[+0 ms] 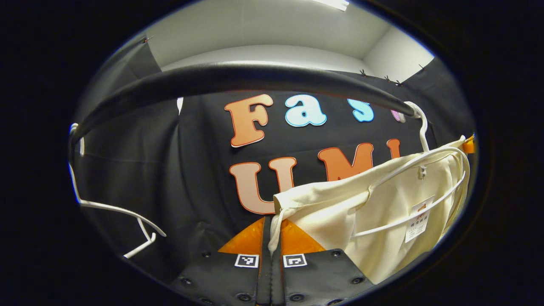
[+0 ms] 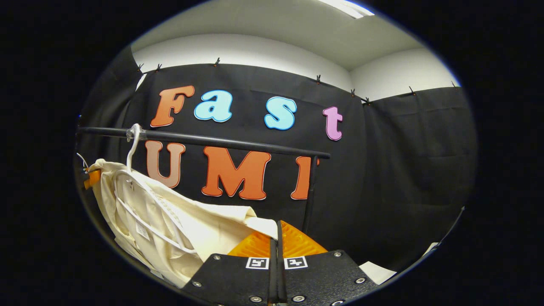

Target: Grasp the clothes on the hanger with both hands and then place them into the laundry hamper below.

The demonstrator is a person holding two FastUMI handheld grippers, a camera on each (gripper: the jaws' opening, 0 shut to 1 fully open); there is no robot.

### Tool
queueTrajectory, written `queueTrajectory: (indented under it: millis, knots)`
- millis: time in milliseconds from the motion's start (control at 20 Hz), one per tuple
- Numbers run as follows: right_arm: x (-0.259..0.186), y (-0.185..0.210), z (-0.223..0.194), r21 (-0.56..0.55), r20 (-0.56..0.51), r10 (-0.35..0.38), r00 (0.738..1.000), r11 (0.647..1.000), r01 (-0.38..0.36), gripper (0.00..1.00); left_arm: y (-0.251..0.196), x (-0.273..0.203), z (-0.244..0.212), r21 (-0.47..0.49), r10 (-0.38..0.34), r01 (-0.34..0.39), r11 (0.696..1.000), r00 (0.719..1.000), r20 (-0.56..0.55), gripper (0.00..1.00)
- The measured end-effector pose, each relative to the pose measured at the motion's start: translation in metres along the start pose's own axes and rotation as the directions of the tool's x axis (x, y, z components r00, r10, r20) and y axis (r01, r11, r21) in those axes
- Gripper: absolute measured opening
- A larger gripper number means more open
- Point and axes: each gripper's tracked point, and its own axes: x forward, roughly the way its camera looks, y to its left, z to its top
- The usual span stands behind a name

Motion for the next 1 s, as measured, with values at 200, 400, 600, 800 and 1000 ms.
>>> queueTrajectory:
  millis: [200,400,600,800,1000]
  knots:
    - [0.017,-0.002,-0.011,0.013,-0.015,0.024,1.0,1.0,-0.024,0.0,0.0,0.002,-0.012,0.008,0.009,-0.009,1.0,1.0,-0.021,0.07]
    - [0.036,-0.011,-0.006,0.017,-0.007,0.027,1.0,0.999,-0.027,0.0,-0.005,0.003,-0.01,0.012,0.009,-0.009,1.0,1.0,-0.025,0.07]
    - [0.049,-0.028,0.025,0.077,0.042,0.029,0.999,0.996,-0.032,0.0,-0.012,0.003,0.005,0.048,0.004,-0.005,0.999,1.0,0.007,0.06]
    - [0.044,-0.029,0.015,0.063,0.036,0.049,0.998,0.997,-0.051,0.0,-0.01,0.004,0.003,0.036,0.012,-0.013,0.999,1.0,0.007,0.06]
    - [0.045,-0.006,-0.017,0.073,-0.003,0.107,0.994,0.992,-0.107,0.05,0.0,0.003,-0.019,-0.018,0.031,-0.031,0.999,0.999,-0.018,0.07]
